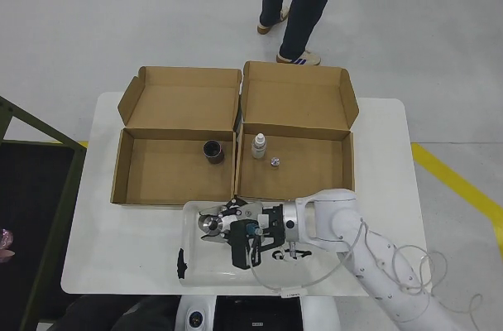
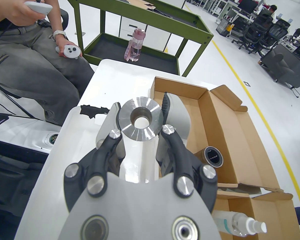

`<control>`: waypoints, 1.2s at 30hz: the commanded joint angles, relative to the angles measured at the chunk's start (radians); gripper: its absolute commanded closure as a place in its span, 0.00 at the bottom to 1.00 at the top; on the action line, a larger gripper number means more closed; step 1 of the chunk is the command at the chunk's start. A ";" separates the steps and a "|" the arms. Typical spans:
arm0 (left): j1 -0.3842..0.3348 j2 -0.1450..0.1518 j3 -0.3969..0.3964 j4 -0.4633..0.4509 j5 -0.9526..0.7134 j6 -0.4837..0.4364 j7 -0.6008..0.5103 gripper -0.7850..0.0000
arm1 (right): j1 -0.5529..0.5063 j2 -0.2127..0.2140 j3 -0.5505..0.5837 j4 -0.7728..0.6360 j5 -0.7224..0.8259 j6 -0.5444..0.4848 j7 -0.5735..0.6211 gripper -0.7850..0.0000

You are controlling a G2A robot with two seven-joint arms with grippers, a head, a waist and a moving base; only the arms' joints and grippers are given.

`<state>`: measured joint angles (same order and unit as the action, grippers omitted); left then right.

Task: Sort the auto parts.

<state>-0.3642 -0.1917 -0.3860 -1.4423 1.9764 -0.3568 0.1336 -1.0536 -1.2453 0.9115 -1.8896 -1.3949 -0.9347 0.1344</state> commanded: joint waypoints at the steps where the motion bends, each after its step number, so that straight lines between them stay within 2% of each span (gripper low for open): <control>1: 0.000 0.000 0.000 0.000 0.000 0.000 0.000 0.00 | 0.010 -0.001 -0.001 0.004 0.005 0.004 -0.001 1.00; 21: 0.000 0.000 0.000 0.000 0.000 0.000 0.000 0.00 | 0.104 -0.024 -0.063 0.094 0.049 0.097 0.002 1.00; 36: 0.000 0.000 0.000 0.000 0.000 0.000 0.000 0.00 | 0.254 -0.080 -0.186 0.271 0.085 0.195 0.132 1.00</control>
<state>-0.3642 -0.1917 -0.3860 -1.4423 1.9764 -0.3568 0.1336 -0.8112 -1.3212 0.7333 -1.6368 -1.3144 -0.7442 0.2590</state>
